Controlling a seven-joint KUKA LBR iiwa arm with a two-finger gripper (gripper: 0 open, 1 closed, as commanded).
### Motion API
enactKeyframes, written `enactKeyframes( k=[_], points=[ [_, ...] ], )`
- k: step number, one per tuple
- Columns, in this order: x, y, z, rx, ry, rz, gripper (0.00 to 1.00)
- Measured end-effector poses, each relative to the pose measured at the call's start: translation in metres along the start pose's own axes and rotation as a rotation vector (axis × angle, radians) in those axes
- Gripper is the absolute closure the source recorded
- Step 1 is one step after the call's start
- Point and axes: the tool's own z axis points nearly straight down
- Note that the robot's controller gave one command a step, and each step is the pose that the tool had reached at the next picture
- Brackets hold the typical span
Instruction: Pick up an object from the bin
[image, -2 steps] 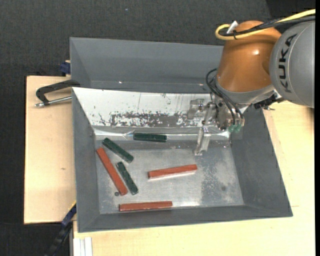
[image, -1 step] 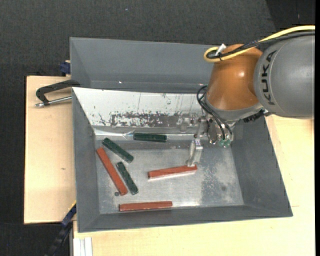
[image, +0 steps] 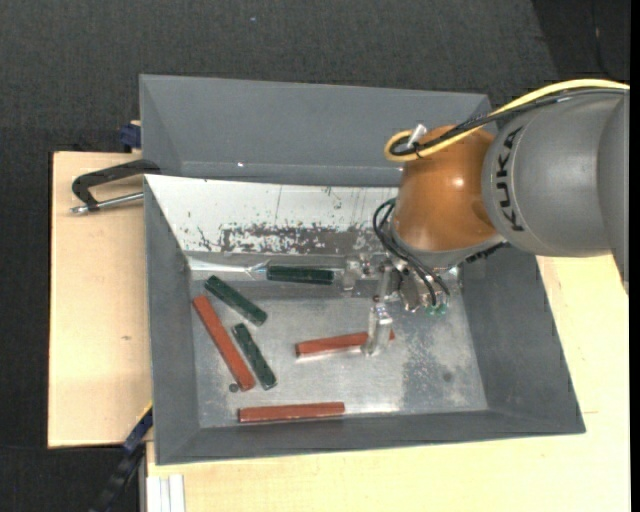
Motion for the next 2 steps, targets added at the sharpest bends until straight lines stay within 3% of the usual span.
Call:
enactKeyframes(
  k=[1,2],
  points=[
    [0.0532,0.0207,0.0299,-0.001,0.001,-0.097,1.00],
    [0.0532,0.0207,0.0299,-0.001,0.001,-0.097,1.00]
  ],
)
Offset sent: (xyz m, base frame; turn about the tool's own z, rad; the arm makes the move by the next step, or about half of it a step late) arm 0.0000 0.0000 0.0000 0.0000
